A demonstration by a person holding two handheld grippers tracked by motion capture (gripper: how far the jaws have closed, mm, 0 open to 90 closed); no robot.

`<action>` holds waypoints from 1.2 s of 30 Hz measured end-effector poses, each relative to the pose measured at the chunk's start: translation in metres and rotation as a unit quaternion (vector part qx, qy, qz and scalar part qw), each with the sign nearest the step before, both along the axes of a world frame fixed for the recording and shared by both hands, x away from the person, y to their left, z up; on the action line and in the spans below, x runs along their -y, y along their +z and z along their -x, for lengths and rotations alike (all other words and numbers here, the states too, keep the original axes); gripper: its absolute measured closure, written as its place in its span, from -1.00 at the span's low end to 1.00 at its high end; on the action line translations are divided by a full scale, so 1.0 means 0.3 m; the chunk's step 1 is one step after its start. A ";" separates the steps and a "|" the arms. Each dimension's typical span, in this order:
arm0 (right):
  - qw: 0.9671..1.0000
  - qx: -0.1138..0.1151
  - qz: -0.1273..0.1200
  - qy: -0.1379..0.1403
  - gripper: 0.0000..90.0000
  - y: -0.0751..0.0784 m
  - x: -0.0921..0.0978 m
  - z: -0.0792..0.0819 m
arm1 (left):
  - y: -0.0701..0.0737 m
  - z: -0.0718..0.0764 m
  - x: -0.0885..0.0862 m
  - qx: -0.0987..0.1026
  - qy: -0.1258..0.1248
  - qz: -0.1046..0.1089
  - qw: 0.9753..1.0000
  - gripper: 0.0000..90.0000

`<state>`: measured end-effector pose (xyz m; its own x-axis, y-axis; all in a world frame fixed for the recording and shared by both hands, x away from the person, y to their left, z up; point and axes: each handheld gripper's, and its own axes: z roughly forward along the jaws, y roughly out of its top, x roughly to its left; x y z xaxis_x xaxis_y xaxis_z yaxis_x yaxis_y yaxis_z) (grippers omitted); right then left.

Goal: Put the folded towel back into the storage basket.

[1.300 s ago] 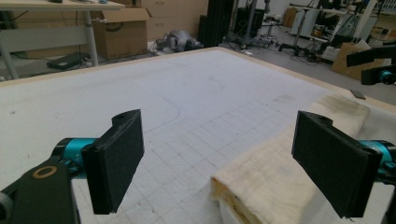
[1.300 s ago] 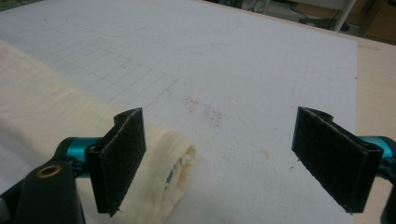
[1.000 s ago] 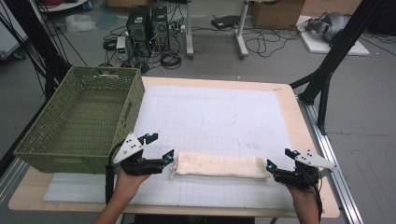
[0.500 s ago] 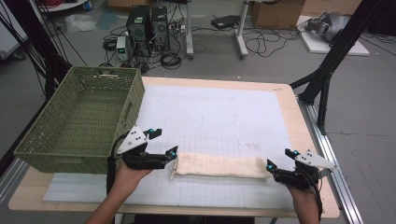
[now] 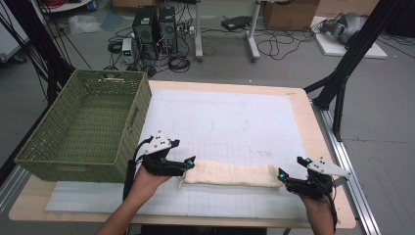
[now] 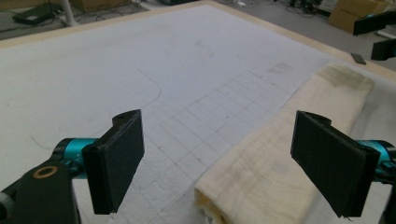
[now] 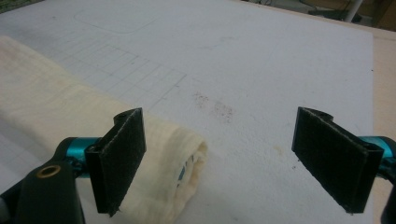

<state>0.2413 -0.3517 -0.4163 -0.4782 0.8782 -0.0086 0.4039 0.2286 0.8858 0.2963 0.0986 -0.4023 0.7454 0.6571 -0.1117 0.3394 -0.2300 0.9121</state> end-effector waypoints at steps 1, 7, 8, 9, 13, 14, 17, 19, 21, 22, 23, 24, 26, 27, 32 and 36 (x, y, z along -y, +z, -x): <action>1.000 0.001 0.001 0.000 -0.65 0.000 0.001 0.000 | -0.009 -0.003 0.003 -0.005 0.001 -0.004 1.000 -0.60; 1.000 0.000 0.003 -0.001 -0.65 -0.001 0.001 0.000 | -0.062 -0.019 0.012 -0.039 0.009 -0.027 0.999 -0.56; 1.000 0.000 0.003 -0.001 -0.65 -0.001 0.001 0.000 | -0.062 -0.019 0.012 -0.039 0.009 -0.027 0.999 -0.55; 1.000 -0.001 0.003 -0.001 -0.65 -0.002 0.000 0.000 | -0.075 -0.019 0.010 -0.046 0.007 -0.032 0.998 -0.55; 1.000 -0.001 0.003 -0.002 -0.65 -0.002 0.000 0.000 | -0.096 -0.018 0.007 -0.056 0.008 -0.039 0.998 -0.53; 1.000 -0.001 0.004 -0.002 -0.65 -0.003 0.000 0.000 | -0.109 -0.018 0.005 -0.063 0.011 -0.043 0.997 -0.52; 1.000 -0.003 0.004 -0.001 -0.65 -0.003 -0.001 -0.001 | -0.129 -0.020 0.007 -0.074 0.013 -0.051 0.996 -0.48; 1.000 -0.004 0.005 -0.001 -0.65 -0.003 -0.002 -0.001 | -0.140 -0.021 0.009 -0.078 0.016 -0.055 0.995 -0.48; 1.000 -0.005 0.004 -0.001 -0.65 -0.004 -0.003 -0.001 | -0.148 -0.021 0.012 -0.085 0.014 -0.060 0.994 -0.44; 1.000 -0.005 0.005 -0.001 -0.65 -0.004 -0.001 -0.002 | -0.151 -0.022 0.013 -0.087 0.013 -0.066 0.994 -0.44; 1.000 -0.004 0.005 -0.001 -0.65 -0.005 -0.001 -0.003 | -0.153 -0.021 0.015 -0.089 0.012 -0.069 0.994 -0.42; 1.000 -0.004 0.006 0.000 -0.65 -0.005 0.000 -0.003 | -0.156 -0.020 0.016 -0.090 0.012 -0.071 0.993 -0.39; 1.000 -0.005 0.005 0.000 -0.65 -0.006 -0.001 -0.003 | -0.160 -0.019 0.018 -0.091 0.009 -0.076 0.993 -0.35; 1.000 -0.005 0.006 0.000 -0.65 -0.006 0.000 -0.004 | -0.160 -0.019 0.018 -0.091 0.009 -0.076 0.993 -0.34; 1.000 -0.009 0.006 0.001 -0.65 -0.008 -0.001 -0.005 | -0.163 -0.001 0.032 -0.088 -0.018 -0.078 0.993 -0.21; 1.000 -0.008 0.008 0.002 -0.65 -0.007 0.000 -0.004 | -0.163 0.011 0.042 -0.082 -0.030 -0.086 0.993 -0.11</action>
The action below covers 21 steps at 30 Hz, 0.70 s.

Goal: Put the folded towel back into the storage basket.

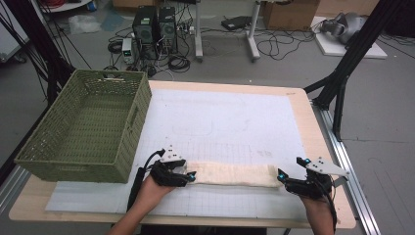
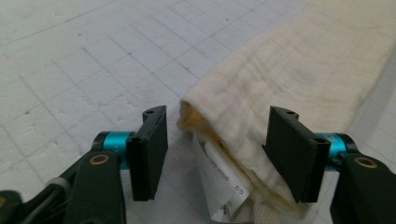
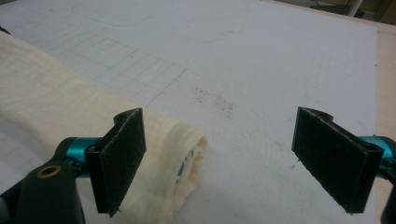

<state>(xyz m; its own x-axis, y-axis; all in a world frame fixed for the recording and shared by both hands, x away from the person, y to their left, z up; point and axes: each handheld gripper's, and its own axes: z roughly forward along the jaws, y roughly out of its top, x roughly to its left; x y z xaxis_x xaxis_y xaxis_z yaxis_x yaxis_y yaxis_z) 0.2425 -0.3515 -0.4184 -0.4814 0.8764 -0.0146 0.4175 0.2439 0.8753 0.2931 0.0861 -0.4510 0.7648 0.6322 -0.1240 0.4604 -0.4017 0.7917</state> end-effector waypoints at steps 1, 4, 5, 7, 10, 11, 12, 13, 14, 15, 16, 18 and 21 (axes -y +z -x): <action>1.000 0.000 -0.001 0.000 -0.65 0.000 0.000 0.000 | 0.000 0.002 0.002 -0.001 -0.004 0.001 1.000 -0.06; 1.000 -0.003 -0.003 -0.001 -0.65 0.000 -0.003 0.001 | 0.001 0.011 0.008 0.005 -0.013 -0.007 1.000 0.12; 1.000 0.000 -0.001 0.000 -0.65 -0.001 -0.003 -0.001 | 0.001 0.012 0.007 0.003 -0.018 -0.004 1.000 0.25; 1.000 -0.002 0.000 0.001 -0.65 -0.001 -0.004 -0.001 | 0.000 0.010 0.004 -0.004 -0.032 0.008 0.999 0.58; 1.000 -0.001 0.000 0.002 -0.65 -0.002 -0.004 -0.001 | 0.000 0.013 0.005 -0.001 -0.033 0.009 0.999 0.79; 1.000 0.000 -0.001 0.002 -0.65 -0.002 -0.004 -0.001 | 0.000 0.013 0.002 -0.002 -0.030 0.013 0.999 0.80; 1.000 0.002 0.000 0.002 -0.65 -0.001 -0.005 0.000 | 0.001 0.012 -0.001 -0.001 -0.029 0.014 0.999 0.81; 1.000 0.004 0.000 0.002 -0.65 0.000 -0.004 0.001 | 0.002 0.014 -0.003 0.000 -0.024 0.018 1.000 0.81; 1.000 0.004 0.000 0.000 -0.65 0.001 -0.003 0.002 | 0.002 0.014 -0.003 0.000 -0.024 0.018 1.000 0.81; 1.000 0.008 -0.001 -0.001 -0.65 0.002 -0.002 0.002 | 0.003 0.017 -0.009 0.006 -0.024 0.024 0.999 0.81; 1.000 0.008 -0.003 -0.002 -0.65 0.002 0.000 0.003 | 0.004 0.019 -0.012 0.009 -0.024 0.029 0.999 0.81; 1.000 0.007 -0.001 -0.002 -0.65 0.002 0.001 0.002 | 0.004 0.023 -0.018 0.012 -0.022 0.038 0.999 0.81; 1.000 0.011 0.009 -0.002 -0.65 0.002 -0.008 0.003 | 0.005 0.024 -0.026 0.015 -0.023 0.042 0.999 0.81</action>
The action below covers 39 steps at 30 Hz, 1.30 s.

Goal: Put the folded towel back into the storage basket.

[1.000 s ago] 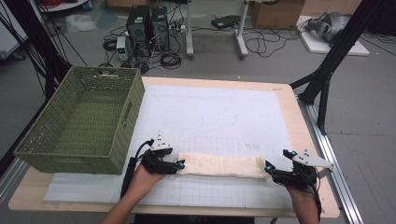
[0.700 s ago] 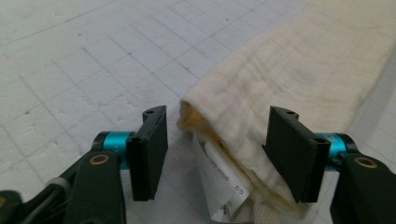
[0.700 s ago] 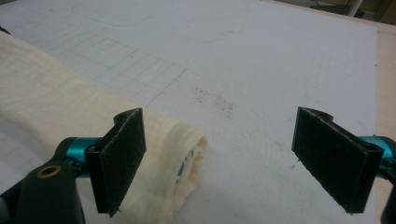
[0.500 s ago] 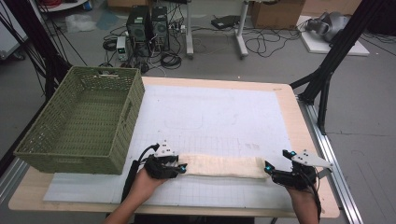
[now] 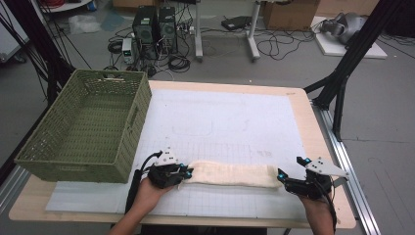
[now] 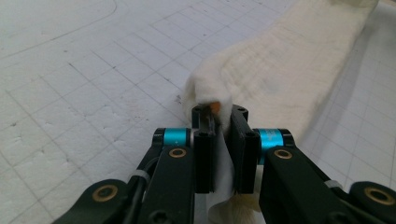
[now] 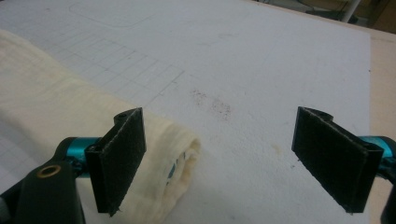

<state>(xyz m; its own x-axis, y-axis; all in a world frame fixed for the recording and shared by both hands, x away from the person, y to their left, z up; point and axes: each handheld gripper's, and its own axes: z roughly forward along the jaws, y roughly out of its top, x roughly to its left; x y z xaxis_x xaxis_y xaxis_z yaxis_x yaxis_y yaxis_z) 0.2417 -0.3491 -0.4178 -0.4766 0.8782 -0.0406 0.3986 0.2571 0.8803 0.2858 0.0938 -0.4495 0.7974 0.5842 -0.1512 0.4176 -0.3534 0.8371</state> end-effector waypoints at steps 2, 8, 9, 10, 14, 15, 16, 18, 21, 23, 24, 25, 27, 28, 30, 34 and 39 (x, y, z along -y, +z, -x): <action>1.000 0.001 -0.003 0.001 -0.65 0.001 -0.008 0.004 | 0.000 0.000 -0.002 -0.001 -0.002 0.002 1.000 0.80; 1.000 -0.017 0.003 0.014 -0.47 -0.014 -0.039 0.007 | -0.001 0.001 -0.002 -0.001 -0.006 0.002 1.000 0.79; 1.000 -0.021 0.007 0.015 -0.47 -0.017 -0.043 0.006 | -0.001 0.001 -0.002 -0.001 -0.006 0.002 1.000 0.79; 1.000 -0.023 0.008 0.014 -0.47 -0.021 -0.045 0.003 | -0.001 0.001 -0.001 -0.001 -0.005 0.001 1.000 0.79; 0.999 -0.038 0.009 0.021 -0.37 -0.038 -0.052 -0.004 | -0.003 0.000 0.002 -0.002 -0.004 -0.004 1.000 0.79; 0.999 -0.042 0.012 0.024 -0.34 -0.042 -0.055 -0.006 | -0.003 0.000 0.003 -0.003 -0.004 -0.004 1.000 0.79; 0.999 -0.045 0.014 0.027 -0.32 -0.046 -0.059 -0.008 | -0.003 0.000 0.003 -0.002 -0.004 -0.005 1.000 0.79; 0.998 -0.051 0.018 0.033 -0.26 -0.051 -0.066 -0.010 | -0.003 0.000 0.003 -0.001 -0.004 -0.007 1.000 0.78; 0.997 -0.056 0.025 0.041 -0.22 -0.058 -0.078 -0.012 | -0.002 0.000 0.004 -0.001 -0.004 -0.010 1.000 0.78; 0.996 -0.062 0.033 0.046 -0.18 -0.064 -0.083 -0.014 | -0.003 0.001 0.005 -0.001 -0.003 -0.010 1.000 0.78; 0.996 -0.063 0.040 0.048 -0.16 -0.067 -0.084 -0.015 | -0.003 0.002 0.006 0.000 -0.003 -0.010 1.000 0.78; 0.996 -0.066 0.045 0.049 -0.16 -0.069 -0.086 -0.016 | -0.003 0.002 0.006 0.000 -0.003 -0.010 1.000 0.78; 0.994 -0.077 0.051 0.051 -0.14 -0.077 -0.087 -0.019 | -0.004 0.002 0.007 0.001 -0.003 -0.013 1.000 0.77; 0.994 -0.077 0.051 0.051 -0.14 -0.077 -0.087 -0.019 | -0.004 0.002 0.007 0.001 -0.003 -0.013 1.000 0.77; 0.992 -0.092 0.064 0.058 -0.05 -0.092 -0.088 -0.028 | -0.004 0.002 0.008 0.001 -0.002 -0.015 1.000 0.76; 0.990 -0.117 0.040 0.062 0.18 -0.095 -0.085 -0.032 | -0.005 0.005 0.013 0.006 -0.002 -0.022 1.000 0.76; 0.990 -0.133 0.010 0.055 0.24 -0.101 -0.074 -0.036 | -0.005 0.005 0.015 0.008 -0.003 -0.027 1.000 0.76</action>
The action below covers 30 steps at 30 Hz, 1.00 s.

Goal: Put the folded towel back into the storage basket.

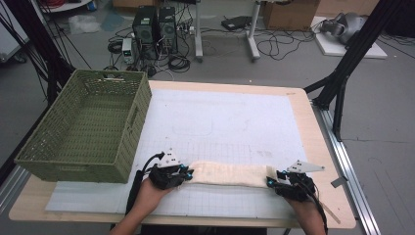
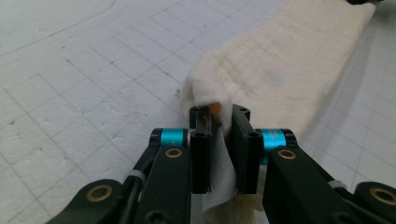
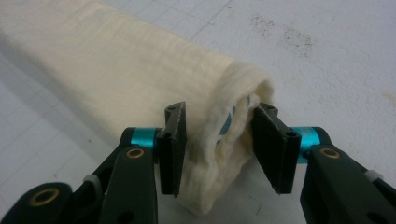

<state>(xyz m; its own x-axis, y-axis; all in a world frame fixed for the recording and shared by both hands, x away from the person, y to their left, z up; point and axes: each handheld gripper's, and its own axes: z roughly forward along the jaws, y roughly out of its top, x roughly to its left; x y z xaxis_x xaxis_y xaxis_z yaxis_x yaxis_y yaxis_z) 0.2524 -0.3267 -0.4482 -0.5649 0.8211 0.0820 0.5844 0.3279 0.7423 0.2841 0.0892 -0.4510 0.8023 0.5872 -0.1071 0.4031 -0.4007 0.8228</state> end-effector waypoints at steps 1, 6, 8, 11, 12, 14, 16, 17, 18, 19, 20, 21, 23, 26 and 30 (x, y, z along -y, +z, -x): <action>1.000 -0.002 0.000 -0.001 0.26 0.001 0.000 0.000 | 0.000 0.000 0.000 0.000 0.000 0.000 1.000 0.76; 1.000 -0.014 -0.009 0.008 0.68 0.005 -0.006 -0.001 | 0.000 0.001 0.002 0.002 0.000 -0.003 1.000 0.75; 1.000 -0.014 -0.006 0.014 0.72 0.006 -0.012 0.000 | 0.000 0.002 0.003 0.002 0.001 -0.003 1.000 0.76; 1.000 -0.017 -0.013 0.015 0.74 0.005 -0.008 -0.003 | 0.000 0.003 0.004 0.005 0.000 -0.007 1.000 0.76; 1.000 -0.016 -0.014 0.017 0.74 0.004 -0.006 -0.003 | 0.000 0.005 0.005 0.007 0.000 -0.008 1.000 0.76; 1.000 -0.013 -0.014 0.020 0.75 0.003 -0.006 -0.003 | 0.001 0.009 0.007 0.013 -0.001 -0.011 1.000 0.76; 1.000 -0.009 -0.013 0.024 0.76 0.003 -0.004 -0.004 | 0.001 0.011 0.009 0.017 -0.002 -0.012 1.000 0.77; 1.000 -0.008 -0.011 0.026 0.76 0.003 -0.004 -0.005 | 0.002 0.011 0.008 0.015 -0.001 -0.012 1.000 0.77; 1.000 -0.006 -0.010 0.028 0.77 0.004 -0.004 -0.005 | 0.002 0.010 0.007 0.015 -0.001 -0.009 1.000 0.77; 1.000 -0.004 -0.010 0.029 0.77 0.004 -0.003 -0.005 | 0.002 0.009 0.005 0.014 -0.002 -0.007 1.000 0.77; 0.999 -0.002 -0.010 0.032 0.78 0.004 -0.002 -0.006 | 0.003 0.009 0.002 0.013 -0.002 -0.006 1.000 0.77; 0.999 0.004 -0.008 0.034 0.78 0.005 -0.001 -0.006 | 0.004 0.009 0.000 0.012 -0.002 -0.001 1.000 0.78; 0.999 0.014 -0.004 0.041 0.78 0.007 0.002 -0.006 | 0.006 0.011 -0.004 0.012 -0.002 0.006 1.000 0.78; 0.999 0.030 -0.010 0.043 0.79 0.018 0.007 -0.007 | 0.011 0.014 -0.013 0.013 -0.002 0.011 1.000 0.79; 0.997 0.054 -0.017 0.051 0.79 0.036 0.011 -0.006 | 0.027 0.021 -0.026 0.022 -0.001 0.024 0.999 0.79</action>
